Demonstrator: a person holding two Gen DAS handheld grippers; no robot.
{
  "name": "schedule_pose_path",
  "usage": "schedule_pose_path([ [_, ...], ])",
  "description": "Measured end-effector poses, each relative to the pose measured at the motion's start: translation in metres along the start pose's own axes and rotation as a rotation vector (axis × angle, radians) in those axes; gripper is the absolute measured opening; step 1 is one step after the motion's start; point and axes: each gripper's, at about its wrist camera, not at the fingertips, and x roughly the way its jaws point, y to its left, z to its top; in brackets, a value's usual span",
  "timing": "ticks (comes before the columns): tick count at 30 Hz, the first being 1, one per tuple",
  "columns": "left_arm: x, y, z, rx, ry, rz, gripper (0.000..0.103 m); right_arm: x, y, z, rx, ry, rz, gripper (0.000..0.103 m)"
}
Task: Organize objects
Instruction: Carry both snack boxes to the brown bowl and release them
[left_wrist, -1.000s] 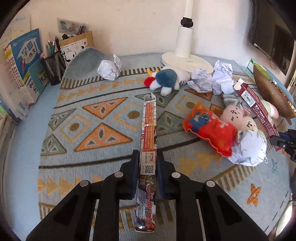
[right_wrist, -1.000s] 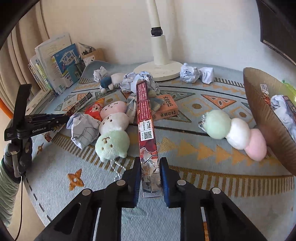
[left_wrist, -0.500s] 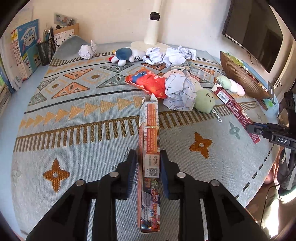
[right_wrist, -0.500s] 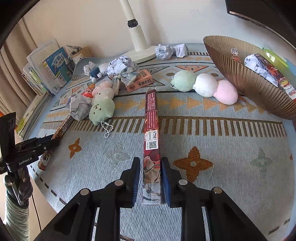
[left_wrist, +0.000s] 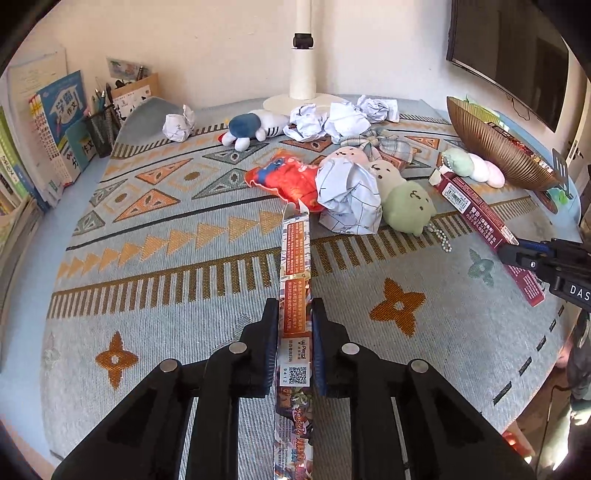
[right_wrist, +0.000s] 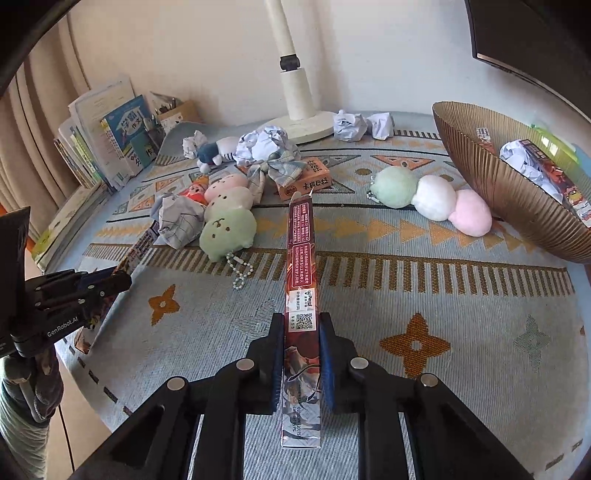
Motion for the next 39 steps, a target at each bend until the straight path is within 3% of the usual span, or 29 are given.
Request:
schedule_pose_path([
  [8,-0.041,-0.047,0.035,0.029,-0.106,-0.075,0.014,-0.057,-0.018,0.008,0.066,-0.117,0.041,0.017],
  [13,-0.039,-0.101,0.088,0.050,-0.159,-0.174,0.014,-0.112,-0.062,0.030,0.124,-0.246,-0.061,0.017],
  [17,-0.020,-0.147,0.144,0.038,-0.164,-0.298,0.014,-0.144,-0.128,0.057,0.269,-0.316,-0.179,0.017],
  [20,0.001,-0.181,0.178,-0.001,-0.144,-0.377,0.014,-0.147,-0.176,0.076,0.346,-0.309,-0.291,0.017],
  [22,0.014,-0.201,0.192,-0.039,-0.132,-0.441,0.014,-0.138,-0.200,0.088,0.351,-0.277,-0.320,0.017],
  [24,0.024,-0.226,0.202,-0.011,-0.162,-0.412,0.014,-0.127,-0.219,0.096,0.371,-0.249,-0.320,0.017],
  [28,0.050,-0.263,0.222,0.022,-0.149,-0.418,0.015,-0.109,-0.234,0.111,0.367,-0.224,-0.305,0.017],
  [29,0.054,-0.269,0.227,0.032,-0.162,-0.412,0.019,-0.107,-0.238,0.113,0.368,-0.224,-0.314,0.020],
  [30,0.059,-0.275,0.232,0.044,-0.159,-0.393,0.042,-0.104,-0.241,0.114,0.373,-0.213,-0.309,0.023],
  [31,0.064,-0.277,0.235,0.042,-0.152,-0.380,0.057,-0.102,-0.245,0.113,0.384,-0.196,-0.292,0.028],
  [33,0.066,-0.269,0.235,0.008,-0.145,-0.391,0.063,-0.105,-0.250,0.107,0.414,-0.178,-0.261,0.040],
  [37,0.044,-0.238,0.219,-0.024,-0.174,-0.392,0.063,-0.125,-0.237,0.088,0.393,-0.223,-0.261,0.042],
  [39,0.023,-0.219,0.208,-0.033,-0.212,-0.382,0.063,-0.136,-0.222,0.080,0.380,-0.259,-0.225,0.048],
])
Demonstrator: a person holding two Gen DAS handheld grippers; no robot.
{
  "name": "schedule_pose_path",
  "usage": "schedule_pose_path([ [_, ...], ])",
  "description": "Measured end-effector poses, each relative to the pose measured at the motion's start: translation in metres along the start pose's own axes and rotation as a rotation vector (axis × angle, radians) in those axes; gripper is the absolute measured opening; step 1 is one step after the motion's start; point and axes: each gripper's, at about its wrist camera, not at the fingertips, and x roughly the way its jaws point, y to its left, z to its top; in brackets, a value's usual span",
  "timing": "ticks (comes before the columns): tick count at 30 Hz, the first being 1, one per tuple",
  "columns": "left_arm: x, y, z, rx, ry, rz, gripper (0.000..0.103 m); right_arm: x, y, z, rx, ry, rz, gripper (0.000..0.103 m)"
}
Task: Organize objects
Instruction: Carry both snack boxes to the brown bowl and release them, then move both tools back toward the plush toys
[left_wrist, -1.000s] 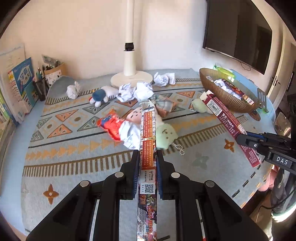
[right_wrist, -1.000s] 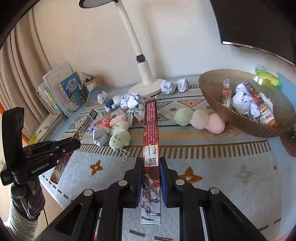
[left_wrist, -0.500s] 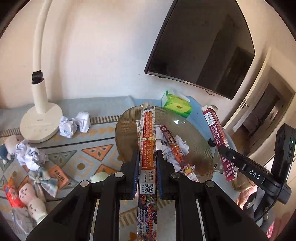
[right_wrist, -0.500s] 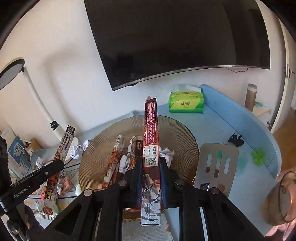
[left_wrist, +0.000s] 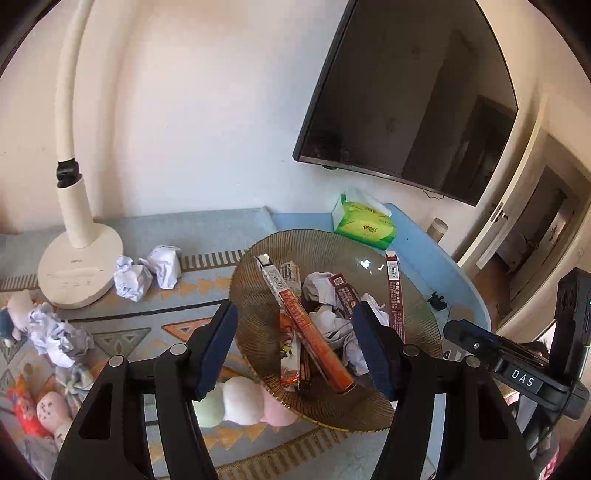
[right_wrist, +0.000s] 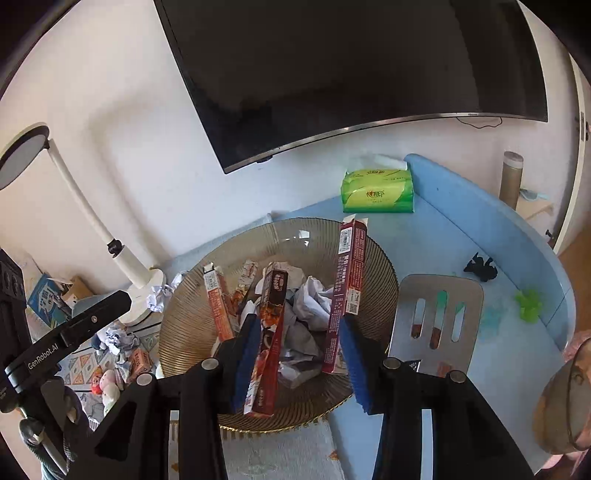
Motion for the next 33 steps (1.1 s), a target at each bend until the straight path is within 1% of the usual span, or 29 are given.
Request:
schedule_pose_path([
  [3,-0.048,0.015,-0.010,0.021,-0.053,0.039,0.067,-0.024,0.024,-0.014,-0.032,-0.039,0.079,0.059],
  [4,-0.066,0.022,-0.015,0.022,-0.074,0.054,0.072,-0.031,0.034,-0.019,-0.049,-0.051,0.099,0.065],
  [5,-0.085,0.030,-0.021,0.019,-0.098,0.068,0.077,-0.037,0.045,-0.025,-0.065,-0.064,0.121,0.067],
  [7,-0.121,0.051,-0.034,-0.002,-0.147,0.116,0.097,-0.044,0.067,-0.037,-0.099,-0.069,0.176,0.069],
  [8,-0.138,0.063,-0.042,-0.015,-0.174,0.143,0.101,-0.043,0.079,-0.045,-0.117,-0.062,0.201,0.071],
  [9,-0.154,0.075,-0.051,-0.029,-0.198,0.169,0.103,-0.040,0.092,-0.054,-0.140,-0.049,0.222,0.073],
  [10,-0.166,0.088,-0.060,-0.047,-0.208,0.207,0.103,-0.035,0.105,-0.063,-0.164,-0.034,0.233,0.077],
  [12,-0.181,0.120,-0.076,-0.103,-0.210,0.284,0.103,-0.021,0.127,-0.084,-0.208,-0.001,0.235,0.078],
  [14,-0.187,0.152,-0.093,-0.162,-0.189,0.347,0.102,-0.003,0.147,-0.104,-0.240,0.043,0.244,0.078],
  [17,-0.183,0.193,-0.119,-0.224,-0.134,0.432,0.102,0.027,0.167,-0.130,-0.282,0.087,0.233,0.078],
  [20,-0.166,0.218,-0.141,-0.225,-0.075,0.509,0.102,0.056,0.176,-0.147,-0.289,0.132,0.206,0.078],
  [23,-0.151,0.230,-0.158,-0.199,-0.032,0.560,0.102,0.075,0.179,-0.156,-0.306,0.158,0.136,0.078],
  [24,-0.147,0.232,-0.162,-0.196,-0.017,0.577,0.102,0.077,0.180,-0.157,-0.309,0.167,0.127,0.078],
  [25,-0.145,0.235,-0.163,-0.204,0.001,0.574,0.102,0.077,0.180,-0.159,-0.313,0.168,0.117,0.079],
  [26,-0.144,0.234,-0.163,-0.202,0.003,0.561,0.102,0.079,0.180,-0.159,-0.315,0.174,0.101,0.079],
  [28,-0.142,0.231,-0.164,-0.183,0.012,0.564,0.102,0.085,0.182,-0.160,-0.323,0.194,0.062,0.079],
  [30,-0.137,0.226,-0.165,-0.159,0.046,0.545,0.102,0.089,0.183,-0.161,-0.332,0.209,0.036,0.079],
  [31,-0.137,0.224,-0.166,-0.147,0.050,0.540,0.102,0.088,0.182,-0.161,-0.332,0.209,0.030,0.079],
  [33,-0.137,0.219,-0.166,-0.132,0.041,0.556,0.102,0.088,0.181,-0.161,-0.327,0.205,0.023,0.079],
])
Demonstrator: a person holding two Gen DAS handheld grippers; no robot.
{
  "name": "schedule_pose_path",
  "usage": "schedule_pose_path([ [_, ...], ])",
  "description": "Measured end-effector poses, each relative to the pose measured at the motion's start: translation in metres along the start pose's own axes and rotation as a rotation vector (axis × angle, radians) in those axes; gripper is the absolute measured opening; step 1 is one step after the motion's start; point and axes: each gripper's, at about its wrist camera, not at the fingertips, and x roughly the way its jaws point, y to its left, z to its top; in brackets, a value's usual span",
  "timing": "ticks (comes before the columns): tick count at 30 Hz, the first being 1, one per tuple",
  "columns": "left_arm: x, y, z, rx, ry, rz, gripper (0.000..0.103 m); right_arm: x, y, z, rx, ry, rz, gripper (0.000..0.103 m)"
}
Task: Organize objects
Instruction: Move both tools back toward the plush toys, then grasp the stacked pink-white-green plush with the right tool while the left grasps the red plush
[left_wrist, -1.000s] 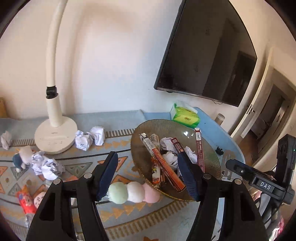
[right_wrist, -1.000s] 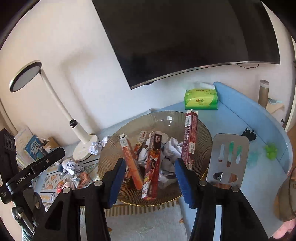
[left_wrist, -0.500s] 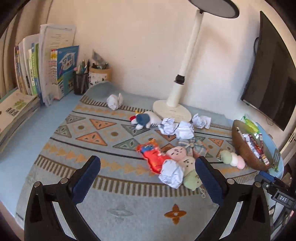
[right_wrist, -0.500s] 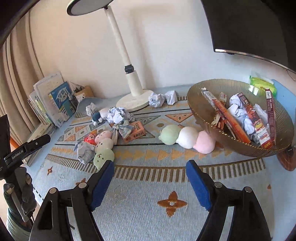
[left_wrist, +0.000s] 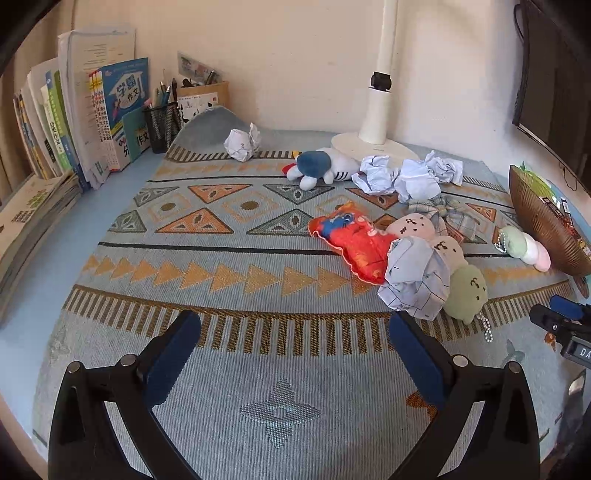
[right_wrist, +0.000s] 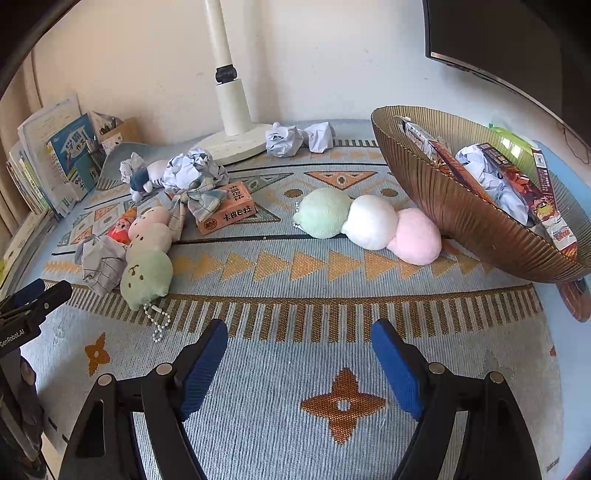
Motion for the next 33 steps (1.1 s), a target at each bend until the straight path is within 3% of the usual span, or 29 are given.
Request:
schedule_pose_path([
  [11,-0.002,0.013,0.005,-0.079,-0.008,-0.017,0.102,0.006,0.001,-0.001,-0.014,0.046,0.000,0.079],
  [17,-0.007,0.009,0.027,-0.110,-0.038,-0.141,0.102,0.006,0.004,-0.002,-0.031,0.043,-0.011,0.079],
  [20,0.014,0.013,0.053,-0.171,-0.011,-0.174,0.102,-0.005,0.008,0.001,-0.032,-0.019,-0.030,0.079],
  [21,0.025,0.015,0.059,-0.196,0.007,-0.196,0.102,-0.008,0.011,0.004,-0.028,-0.043,-0.014,0.080],
  [24,0.068,0.013,0.067,-0.239,0.150,-0.301,0.100,-0.007,0.028,0.020,-0.002,-0.039,0.162,0.079],
  [26,0.084,0.008,0.065,-0.255,0.200,-0.334,0.096,0.002,0.049,0.030,-0.040,-0.017,0.201,0.076],
  [27,0.080,0.004,0.064,-0.231,0.164,-0.314,0.096,0.007,0.062,0.033,-0.072,-0.008,0.210,0.074],
  [30,0.080,-0.008,0.060,-0.182,0.168,-0.314,0.090,0.024,0.095,0.038,-0.157,0.022,0.211,0.070],
  [32,0.079,-0.017,0.059,-0.136,0.166,-0.279,0.081,0.041,0.108,0.038,-0.182,0.062,0.193,0.057],
  [33,0.079,-0.021,0.059,-0.121,0.170,-0.283,0.066,0.048,0.113,0.037,-0.188,0.082,0.197,0.056],
])
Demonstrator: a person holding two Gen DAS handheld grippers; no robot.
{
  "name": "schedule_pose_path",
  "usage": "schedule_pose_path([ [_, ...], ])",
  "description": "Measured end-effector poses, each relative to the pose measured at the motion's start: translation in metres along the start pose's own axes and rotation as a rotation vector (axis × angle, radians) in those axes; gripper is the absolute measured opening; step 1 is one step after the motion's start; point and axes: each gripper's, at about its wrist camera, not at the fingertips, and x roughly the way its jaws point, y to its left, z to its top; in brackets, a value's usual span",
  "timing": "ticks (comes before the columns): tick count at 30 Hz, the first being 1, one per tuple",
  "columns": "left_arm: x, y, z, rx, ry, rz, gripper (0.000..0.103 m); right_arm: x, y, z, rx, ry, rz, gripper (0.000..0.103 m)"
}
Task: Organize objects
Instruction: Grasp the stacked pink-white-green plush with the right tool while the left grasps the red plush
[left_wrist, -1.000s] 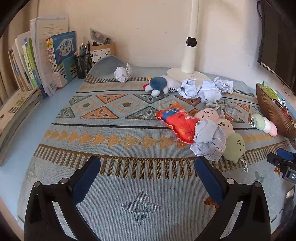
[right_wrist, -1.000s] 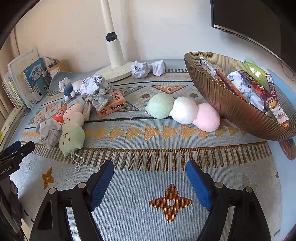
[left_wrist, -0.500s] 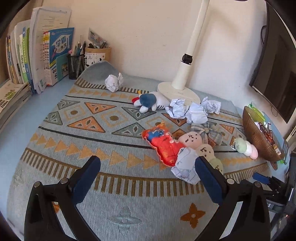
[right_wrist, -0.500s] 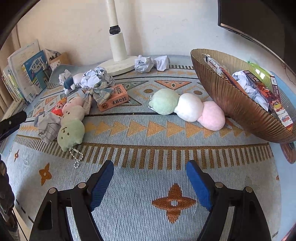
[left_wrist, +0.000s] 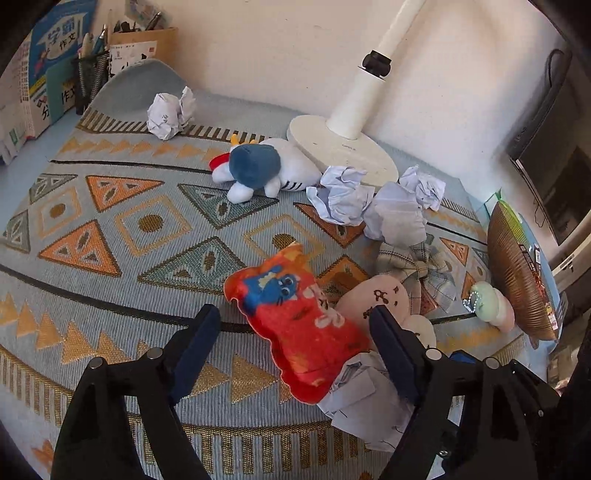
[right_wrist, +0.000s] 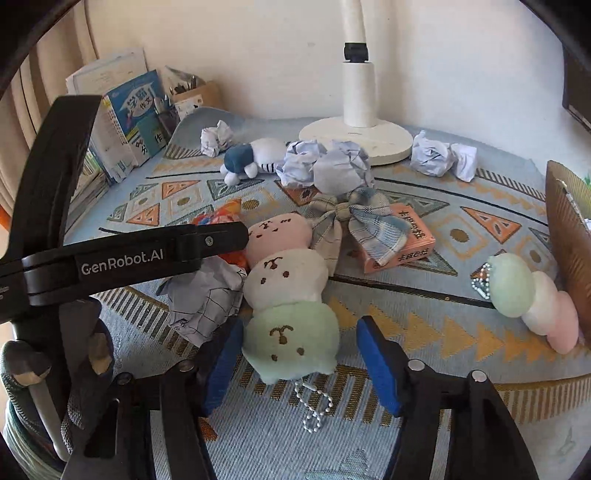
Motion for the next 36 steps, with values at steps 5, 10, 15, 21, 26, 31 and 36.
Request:
schedule_pose_path([
  [5,-0.001,0.008,0.002,-0.028,-0.003,-0.050,0.035,-0.009,0.006,-0.007,-0.044,-0.046,-0.045,0.045],
  [10,-0.014,0.043,0.011,-0.106,-0.017,-0.073,0.027,-0.038,-0.019,-0.023,0.045,-0.102,-0.033,0.044],
  [15,-0.037,0.088,0.012,-0.226,0.009,-0.229,0.027,-0.050,-0.035,-0.041,0.091,-0.097,-0.006,0.045],
  [21,-0.060,0.100,-0.002,-0.095,0.062,-0.080,0.028,-0.044,-0.032,-0.041,0.084,-0.067,0.003,0.045],
  [26,-0.052,0.099,-0.011,-0.019,0.099,0.018,0.046,-0.036,-0.029,-0.041,0.065,-0.029,-0.016,0.050],
  [31,-0.052,0.081,-0.022,0.060,0.028,0.123,0.087,-0.035,-0.032,-0.040,0.082,-0.030,0.009,0.063],
  [36,-0.055,0.079,-0.027,0.079,0.001,0.181,0.061,-0.032,-0.027,-0.039,0.063,-0.026,-0.022,0.063],
])
